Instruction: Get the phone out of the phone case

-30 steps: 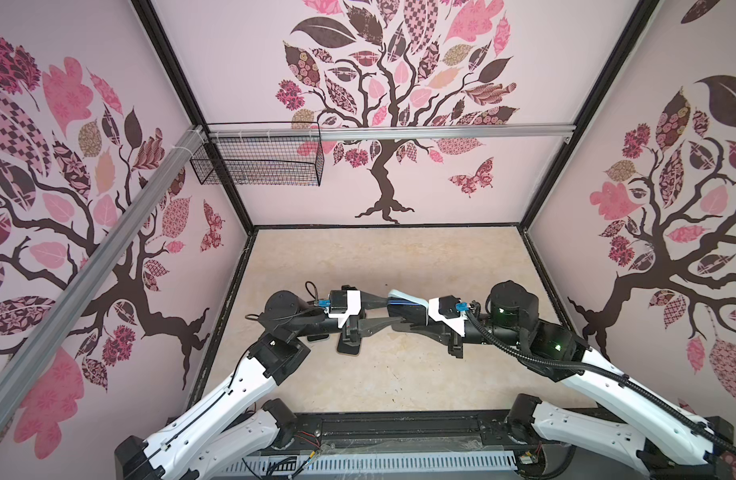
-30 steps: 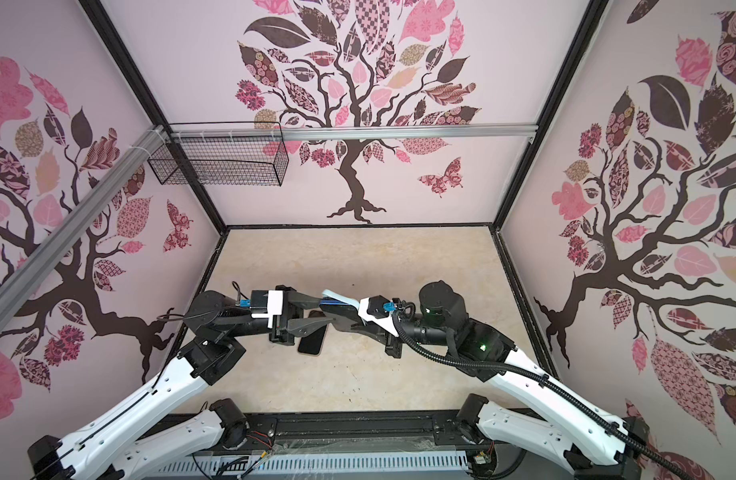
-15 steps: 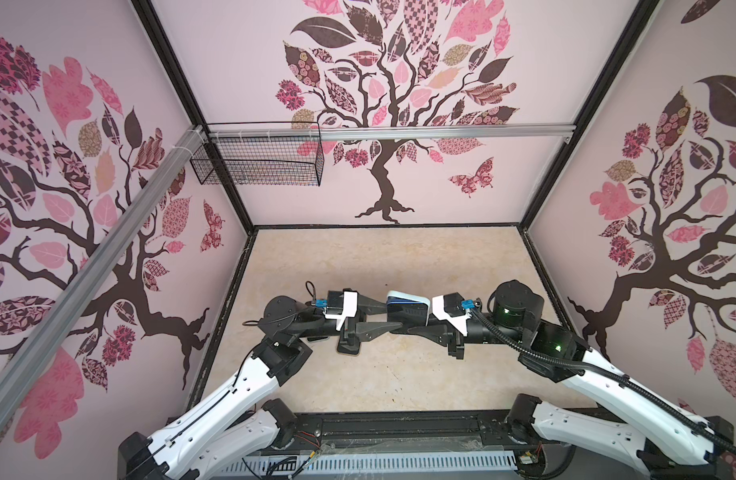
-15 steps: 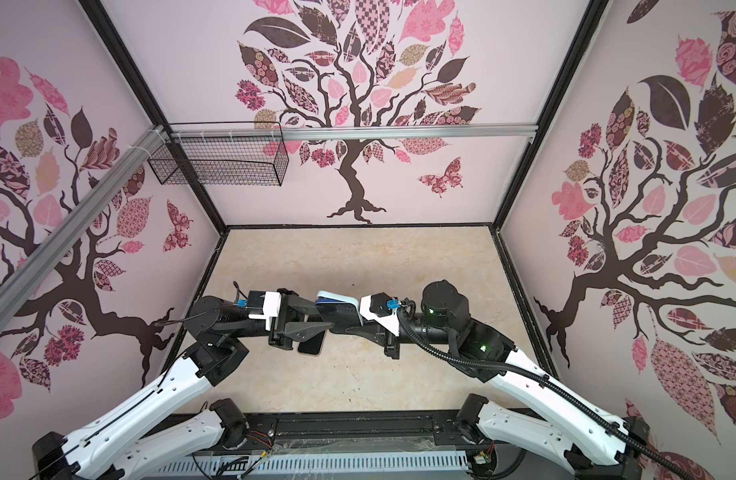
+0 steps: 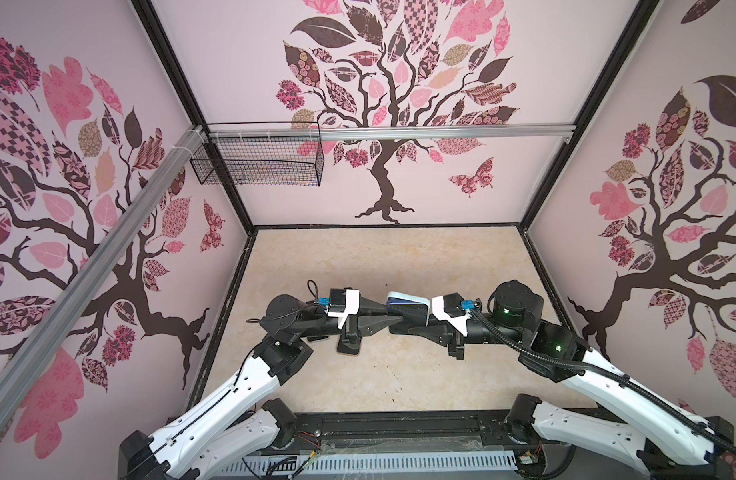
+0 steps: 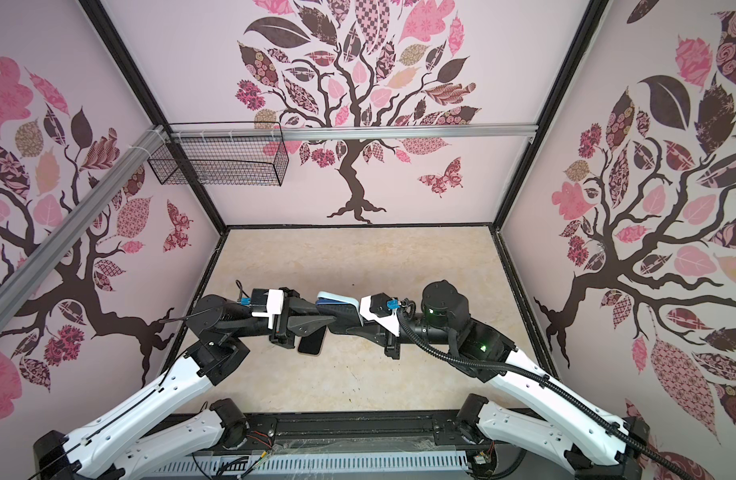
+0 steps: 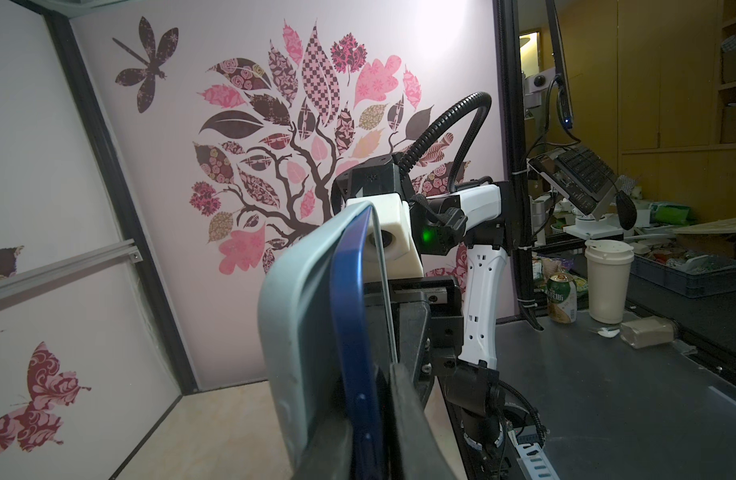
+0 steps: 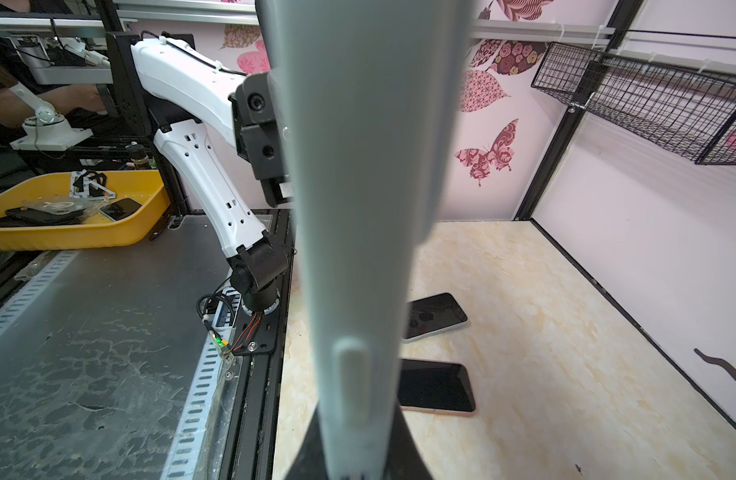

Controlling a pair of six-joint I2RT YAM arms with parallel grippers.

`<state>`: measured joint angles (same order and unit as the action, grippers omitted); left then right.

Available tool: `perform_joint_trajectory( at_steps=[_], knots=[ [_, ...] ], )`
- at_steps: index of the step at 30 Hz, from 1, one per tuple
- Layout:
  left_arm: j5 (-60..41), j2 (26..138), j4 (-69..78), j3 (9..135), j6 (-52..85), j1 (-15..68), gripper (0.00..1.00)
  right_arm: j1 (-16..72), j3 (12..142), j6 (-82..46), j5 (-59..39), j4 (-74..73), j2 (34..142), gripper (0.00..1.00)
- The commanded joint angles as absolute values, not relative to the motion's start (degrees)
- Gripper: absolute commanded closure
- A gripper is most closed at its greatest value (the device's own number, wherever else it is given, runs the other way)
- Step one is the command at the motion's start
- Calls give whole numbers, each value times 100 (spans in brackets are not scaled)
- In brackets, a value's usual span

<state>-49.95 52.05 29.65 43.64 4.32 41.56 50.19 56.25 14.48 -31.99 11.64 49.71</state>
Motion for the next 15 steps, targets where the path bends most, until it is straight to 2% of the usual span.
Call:
perform_joint_trajectory(
  at_steps=[1, 6, 8, 13, 15],
  knots=[
    [-5473, 5396, 1976, 4244, 223, 4293, 87, 5063, 5998, 1357, -3139, -197, 4792, 100],
    [-5478, 5313, 1876, 4245, 90, 4289, 99, 5062, 5922, 1519, -2963, 50, 4695, 100],
    [-5483, 5274, 1808, 4280, 13, 4296, 100, 5065, 5953, 1538, -2960, 245, 4674, 98],
    [-5427, 5184, 987, 4537, -650, 4288, 100, 5063, 5949, 1644, -2873, 920, 4624, 71],
    [-5208, 5088, 666, 4557, -915, 4274, 100, 5069, 5846, 1696, -2734, 1120, 4577, 66]
  ],
)
